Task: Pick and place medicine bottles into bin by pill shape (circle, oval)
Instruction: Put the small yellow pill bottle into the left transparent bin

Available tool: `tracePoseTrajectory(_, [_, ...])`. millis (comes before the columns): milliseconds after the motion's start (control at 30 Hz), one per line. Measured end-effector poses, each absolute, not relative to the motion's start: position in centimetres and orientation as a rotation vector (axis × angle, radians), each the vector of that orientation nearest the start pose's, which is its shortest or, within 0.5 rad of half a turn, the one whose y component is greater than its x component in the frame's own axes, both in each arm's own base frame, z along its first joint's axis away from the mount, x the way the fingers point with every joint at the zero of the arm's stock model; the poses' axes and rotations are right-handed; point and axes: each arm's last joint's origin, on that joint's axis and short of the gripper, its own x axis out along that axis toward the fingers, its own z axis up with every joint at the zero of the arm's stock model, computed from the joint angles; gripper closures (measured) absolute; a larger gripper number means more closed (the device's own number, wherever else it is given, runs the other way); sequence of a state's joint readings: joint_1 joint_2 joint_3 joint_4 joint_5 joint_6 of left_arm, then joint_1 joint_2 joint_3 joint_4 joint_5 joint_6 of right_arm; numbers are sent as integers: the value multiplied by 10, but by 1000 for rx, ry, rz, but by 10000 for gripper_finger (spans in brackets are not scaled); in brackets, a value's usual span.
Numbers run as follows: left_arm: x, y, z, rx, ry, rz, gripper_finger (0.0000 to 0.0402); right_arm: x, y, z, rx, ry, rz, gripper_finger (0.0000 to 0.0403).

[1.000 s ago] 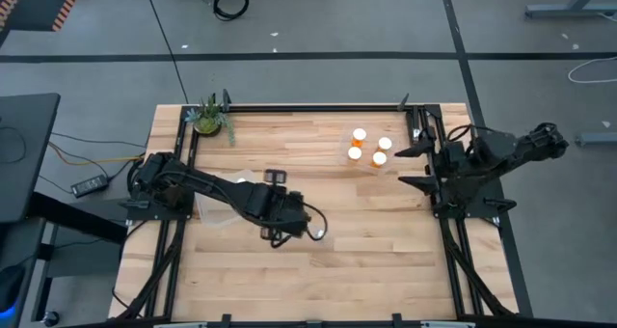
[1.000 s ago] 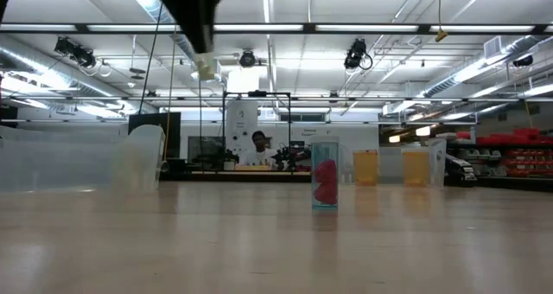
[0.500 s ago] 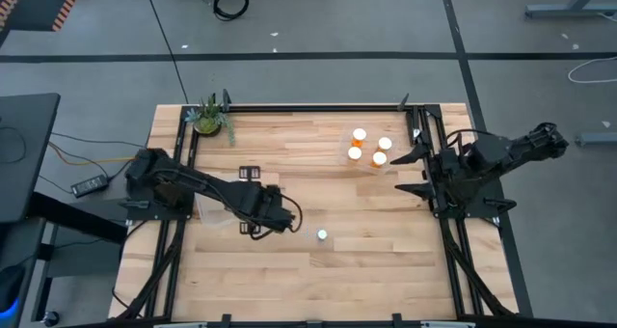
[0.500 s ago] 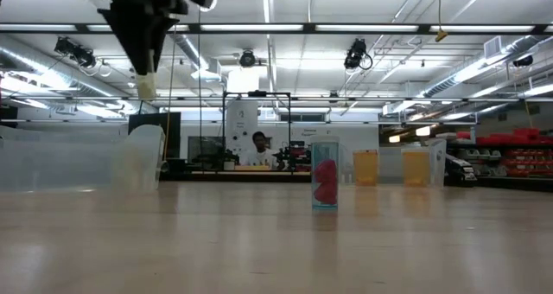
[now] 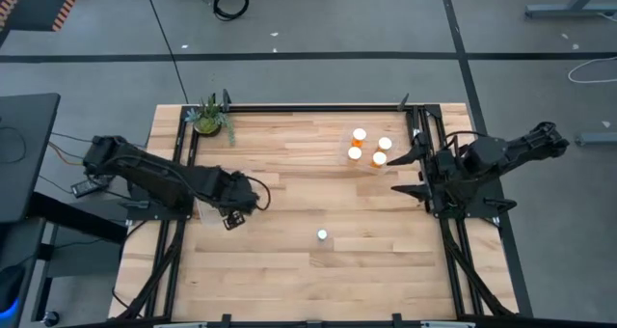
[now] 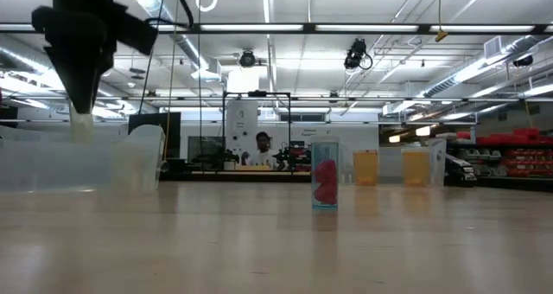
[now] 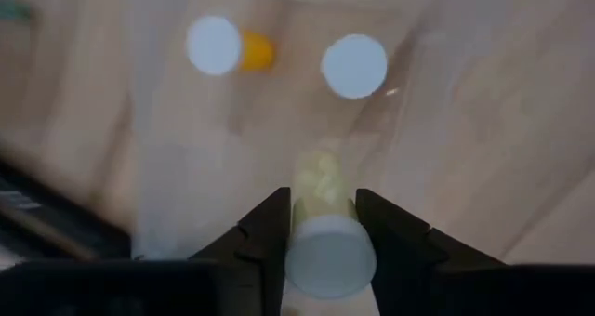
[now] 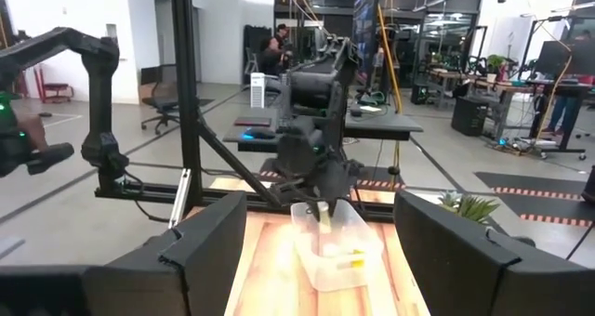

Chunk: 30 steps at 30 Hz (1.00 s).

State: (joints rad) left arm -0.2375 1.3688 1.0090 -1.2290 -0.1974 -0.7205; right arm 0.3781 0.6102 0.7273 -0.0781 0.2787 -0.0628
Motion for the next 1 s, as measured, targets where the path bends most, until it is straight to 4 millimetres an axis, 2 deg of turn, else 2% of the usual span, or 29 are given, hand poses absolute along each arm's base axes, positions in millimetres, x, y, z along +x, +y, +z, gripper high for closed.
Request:
tracePoseTrajectory(200, [197, -20, 211, -354, 1432, 563, 279, 136, 46, 344, -65, -21, 99, 122])
tracePoseTrajectory(500, [192, 9, 183, -542, 1370, 514, 279, 139, 47, 344, -64, -25, 98, 122])
tracePoseTrajectory(667, [189, 16, 175, -565, 1365, 532, 274, 139, 47, 344, -65, -25, 98, 122])
tracePoseTrajectory(1000, [190, 18, 174, -571, 1355, 519, 272, 139, 47, 344, -72, -25, 98, 122])
